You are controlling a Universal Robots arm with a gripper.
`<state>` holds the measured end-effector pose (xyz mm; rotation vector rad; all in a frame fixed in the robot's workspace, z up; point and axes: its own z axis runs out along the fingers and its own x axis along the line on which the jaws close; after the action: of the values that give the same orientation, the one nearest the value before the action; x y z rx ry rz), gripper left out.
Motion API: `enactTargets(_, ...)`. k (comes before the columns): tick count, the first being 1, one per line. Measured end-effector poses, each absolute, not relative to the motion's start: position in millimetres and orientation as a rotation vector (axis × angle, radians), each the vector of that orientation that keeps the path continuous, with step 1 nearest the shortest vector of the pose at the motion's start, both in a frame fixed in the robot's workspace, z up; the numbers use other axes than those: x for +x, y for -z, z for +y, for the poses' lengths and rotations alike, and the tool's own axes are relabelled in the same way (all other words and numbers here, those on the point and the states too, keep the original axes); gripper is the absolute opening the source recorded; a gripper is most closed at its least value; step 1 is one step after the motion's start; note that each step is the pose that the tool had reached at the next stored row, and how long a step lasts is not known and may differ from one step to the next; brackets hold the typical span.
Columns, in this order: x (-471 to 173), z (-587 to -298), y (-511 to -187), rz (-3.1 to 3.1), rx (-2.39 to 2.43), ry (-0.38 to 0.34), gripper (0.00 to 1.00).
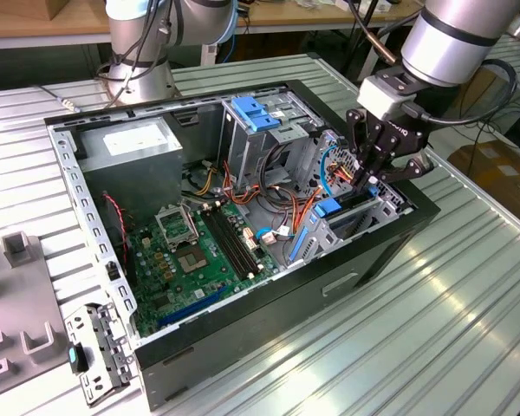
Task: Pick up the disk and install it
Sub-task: 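Insert the first disk wire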
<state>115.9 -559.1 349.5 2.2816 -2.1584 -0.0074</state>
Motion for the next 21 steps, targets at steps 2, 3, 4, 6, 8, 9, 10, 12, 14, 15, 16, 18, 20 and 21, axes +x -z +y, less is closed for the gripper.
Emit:
enactTargets(2, 116.2, -559.1, -348.3, -2.158, 2.281, 0.008, 0.17)
enactTargets(3, 117.4, -559.1, -348.0, -2.157, 2.281, 0.009, 0.17)
enactTargets(4, 117.5, -559.1, -347.8, -2.157, 2.280, 0.010, 0.17)
enactTargets(6, 117.6, -559.1, -347.2, -2.157, 2.280, 0.010, 0.17)
enactTargets(8, 117.6, -559.1, -346.4, -2.156, 2.280, 0.012, 0.17)
enactTargets(9, 117.7, -559.1, -345.7, -2.156, 2.279, 0.013, 0.17)
enactTargets(10, 117.6, -559.1, -345.0, -2.155, 2.278, 0.015, 0.17)
enactTargets(12, 117.6, -559.1, -344.6, -2.155, 2.278, 0.016, 0.17)
enactTargets(14, 117.6, -559.1, -344.6, -2.155, 2.278, 0.016, 0.17)
enactTargets(15, 117.6, -559.1, -344.7, -2.155, 2.278, 0.017, 0.17)
enactTargets(16, 117.6, -559.1, -344.9, -2.155, 2.278, 0.017, 0.17)
enactTargets(18, 117.6, -559.1, -345.4, -2.157, 2.276, 0.016, 0.17)
enactTargets(20, 117.6, -559.1, -346.1, -2.160, 2.273, 0.016, 0.17)
enactTargets(21, 117.6, -559.1, -347.0, -2.164, 2.269, 0.017, 0.17)
